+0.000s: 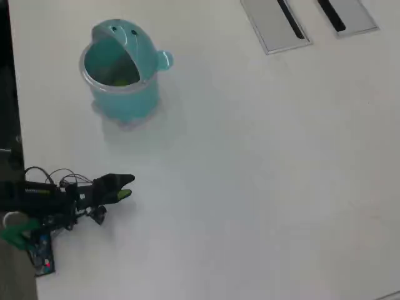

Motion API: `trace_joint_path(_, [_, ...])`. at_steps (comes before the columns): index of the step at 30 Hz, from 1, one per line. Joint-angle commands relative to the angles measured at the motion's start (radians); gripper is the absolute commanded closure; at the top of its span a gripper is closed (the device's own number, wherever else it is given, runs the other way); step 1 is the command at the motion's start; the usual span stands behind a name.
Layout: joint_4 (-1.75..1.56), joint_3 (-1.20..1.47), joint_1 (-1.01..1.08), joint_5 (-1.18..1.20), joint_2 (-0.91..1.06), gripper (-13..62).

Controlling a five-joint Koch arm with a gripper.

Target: Grasp RGB lego blocks and put them in the bin one by one.

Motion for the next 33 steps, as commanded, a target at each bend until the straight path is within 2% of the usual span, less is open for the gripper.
trace_joint_path(1, [0.026,0.072,0.002,0.000,0.063,14.6])
trace_joint_path(33, [0.115,0.072,-0.006,0.026,0.061,14.8])
